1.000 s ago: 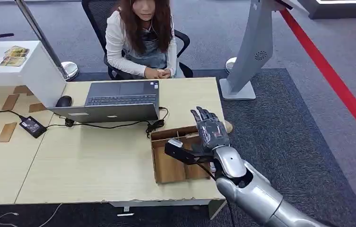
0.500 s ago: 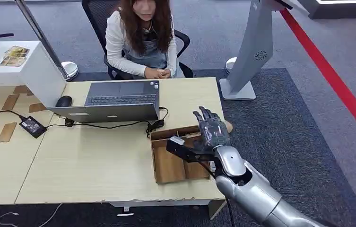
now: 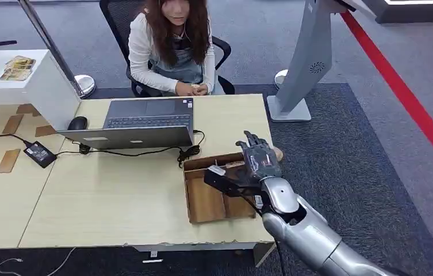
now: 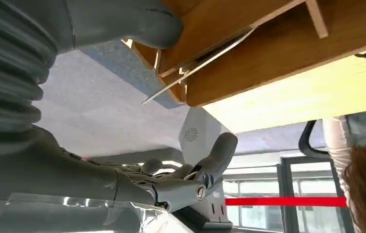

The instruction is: Pass the card to the sensor for recognition and then transmit it.

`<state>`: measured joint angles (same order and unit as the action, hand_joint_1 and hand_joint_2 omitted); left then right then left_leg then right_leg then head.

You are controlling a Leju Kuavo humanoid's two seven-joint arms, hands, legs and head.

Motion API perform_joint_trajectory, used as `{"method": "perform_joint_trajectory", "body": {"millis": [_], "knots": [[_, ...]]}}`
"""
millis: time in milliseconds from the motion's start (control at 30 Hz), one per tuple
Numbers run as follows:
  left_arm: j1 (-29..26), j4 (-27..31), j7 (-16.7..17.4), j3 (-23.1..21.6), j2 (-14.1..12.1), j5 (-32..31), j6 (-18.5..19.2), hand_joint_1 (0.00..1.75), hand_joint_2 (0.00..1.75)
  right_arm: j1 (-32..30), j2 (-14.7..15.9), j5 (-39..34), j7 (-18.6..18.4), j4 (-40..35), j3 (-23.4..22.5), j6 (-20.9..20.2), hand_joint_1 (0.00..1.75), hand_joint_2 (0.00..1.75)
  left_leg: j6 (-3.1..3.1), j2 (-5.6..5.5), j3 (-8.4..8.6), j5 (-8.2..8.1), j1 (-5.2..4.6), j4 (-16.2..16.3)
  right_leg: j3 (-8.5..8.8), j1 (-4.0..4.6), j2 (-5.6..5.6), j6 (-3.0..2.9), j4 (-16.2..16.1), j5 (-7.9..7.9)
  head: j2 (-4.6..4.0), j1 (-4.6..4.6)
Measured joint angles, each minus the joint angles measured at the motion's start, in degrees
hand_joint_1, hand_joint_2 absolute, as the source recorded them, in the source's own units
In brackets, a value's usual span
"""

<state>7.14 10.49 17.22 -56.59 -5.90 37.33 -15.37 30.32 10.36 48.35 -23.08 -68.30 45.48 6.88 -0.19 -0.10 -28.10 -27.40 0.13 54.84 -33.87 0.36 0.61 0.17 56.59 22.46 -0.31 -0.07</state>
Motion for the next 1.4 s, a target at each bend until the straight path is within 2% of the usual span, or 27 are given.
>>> {"method": "perform_joint_trajectory", "body": {"millis": [133, 500, 633, 667, 1067, 1400], "knots": [[0.0, 0.0, 0.0, 0.0, 0.0, 0.0, 0.0, 0.0, 0.0, 0.0, -0.1, 0.0, 0.0, 0.3, -0.2, 0.0, 0.52, 1.75, 0.0, 0.0, 0.0, 0.0, 0.0, 0.0, 0.0, 0.0, 0.0, 0.0, 0.0, 0.0, 0.0, 0.0], [0.0, 0.0, 0.0, 0.0, -0.1, 0.0, 0.0, 0.0, 0.0, 0.0, -0.3, -0.1, 0.1, 0.3, -0.2, 0.0, 0.82, 1.75, 0.0, 0.0, 0.0, 0.0, 0.0, 0.0, 0.0, 0.0, 0.0, 0.0, 0.0, 0.0, 0.0, 0.0], [0.0, 0.0, 0.0, 0.0, -0.1, 0.0, -0.1, 0.0, 0.0, 0.0, -0.5, -0.2, 0.4, 0.6, -0.2, 0.1, 1.08, 1.75, 0.0, 0.0, 0.0, 0.0, 0.0, 0.0, 0.0, 0.0, 0.0, 0.0, 0.0, 0.0, 0.0, 0.0], [0.0, 0.0, 0.1, 0.0, -0.1, 0.0, -0.1, 0.0, 0.0, 0.0, -0.5, -0.2, 0.4, 0.6, -0.2, 0.1, 1.4, 1.75, 0.0, 0.0, 0.0, 0.0, 0.0, 0.0, 0.0, 0.0, 0.0, 0.0, 0.0, 0.0, 0.0, 0.0], [0.0, 0.0, 0.1, 0.0, -0.1, 0.0, -0.1, 0.0, 0.0, 0.1, -1.1, -0.5, 0.9, 0.9, -0.3, 0.7, 1.59, 1.75, 0.0, 0.0, 0.0, 0.0, 0.0, 0.0, 0.0, 0.0, 0.0, 0.0, 0.0, 0.0, 0.0, 0.0], [0.0, 0.0, 0.1, 0.0, -0.1, -0.1, -0.1, 0.0, 0.0, 0.5, -1.7, -1.0, 1.3, 1.9, -0.7, 1.6, 1.57, 1.75, 0.0, 0.0, 0.0, 0.0, 0.0, 0.0, 0.0, 0.0, 0.0, 0.0, 0.0, 0.0, 0.0, 0.0]]}}
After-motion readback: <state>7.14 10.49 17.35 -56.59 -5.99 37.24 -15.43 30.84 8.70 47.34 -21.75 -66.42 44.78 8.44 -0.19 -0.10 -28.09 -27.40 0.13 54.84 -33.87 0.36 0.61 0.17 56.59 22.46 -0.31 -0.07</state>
